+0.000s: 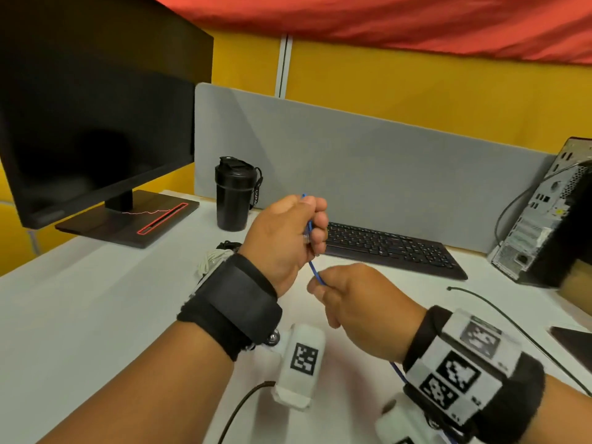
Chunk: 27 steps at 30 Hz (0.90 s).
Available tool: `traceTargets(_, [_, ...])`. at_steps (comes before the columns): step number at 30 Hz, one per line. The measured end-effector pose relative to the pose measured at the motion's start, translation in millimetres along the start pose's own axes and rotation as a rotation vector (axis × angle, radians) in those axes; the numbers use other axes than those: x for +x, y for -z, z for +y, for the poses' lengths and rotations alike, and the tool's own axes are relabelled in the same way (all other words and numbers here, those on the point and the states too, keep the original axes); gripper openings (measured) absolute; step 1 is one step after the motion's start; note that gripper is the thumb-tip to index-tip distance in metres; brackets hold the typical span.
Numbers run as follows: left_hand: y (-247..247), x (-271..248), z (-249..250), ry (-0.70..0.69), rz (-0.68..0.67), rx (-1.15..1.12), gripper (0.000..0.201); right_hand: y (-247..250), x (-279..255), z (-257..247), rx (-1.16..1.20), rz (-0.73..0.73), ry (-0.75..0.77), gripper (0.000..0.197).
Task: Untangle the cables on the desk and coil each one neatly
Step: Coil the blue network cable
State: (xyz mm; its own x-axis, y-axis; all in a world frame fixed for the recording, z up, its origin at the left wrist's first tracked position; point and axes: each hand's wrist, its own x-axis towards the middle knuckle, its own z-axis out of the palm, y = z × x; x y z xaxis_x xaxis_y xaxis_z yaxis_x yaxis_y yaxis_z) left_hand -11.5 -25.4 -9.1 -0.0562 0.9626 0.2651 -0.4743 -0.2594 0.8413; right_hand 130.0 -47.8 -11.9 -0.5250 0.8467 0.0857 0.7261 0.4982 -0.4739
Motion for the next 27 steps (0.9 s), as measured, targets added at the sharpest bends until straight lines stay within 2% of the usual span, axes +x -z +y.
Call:
traceTargets(6, [8.9, -0.9, 1.9, -0.129, -0.024, 0.586, 0.028, 15.7, -41.1, -23.7, -0.141, 0.017, 0.027, 0.028])
traceTargets(9, [13.7, -3.5, -0.5, -0.162, -0.121, 0.876, 0.027, 39.4, -54.8, -35.5, -0.112, 0.094, 0.034, 0.023])
traceTargets(11, [21.3, -1.5, 3.4, -0.132, -0.114, 0.954, 0.027, 58.4, -60.5, -42.4, -0.043, 0.126, 0.037, 0.020])
traceTargets(13, [26.6, -1.0, 6.5, -0.054, -0.121, 0.849, 0.029, 77.2, -57.6, -45.0, 0.010, 0.209, 0.074, 0.020])
traceTargets(15, [21.7, -5.5, 7.6, 0.024, -0.201, 0.730, 0.031, 93.4, -44.0, -41.1, 0.054, 0.343, 0.098, 0.021])
traceTargets(19, [3.8, -16.9, 7.4, 0.133, -0.326, 0.381, 0.033, 110.4, -8.1, -18.1, 0.261, 0.523, -0.013, 0.021])
traceTargets(21, [-3.4, -22.6, 10.7, 0.215, -0.426, 0.162, 0.031, 107.5, 4.0, -5.0, 0.344, 0.537, -0.074, 0.022])
traceTargets(23, [-8.7, -26.1, 14.9, 0.222, -0.492, -0.018, 0.029, 93.5, 11.2, 7.7, 0.418, 0.512, -0.118, 0.021])
traceTargets(25, [-12.3, -26.2, 19.2, 0.173, -0.465, -0.181, 0.023, 68.1, 12.6, 16.7, 0.457, 0.441, -0.151, 0.017])
traceTargets(27, [-14.6, -24.6, 20.4, 0.112, -0.358, -0.269, 0.021, 37.0, 7.7, 17.4, 0.430, 0.330, -0.148, 0.018])
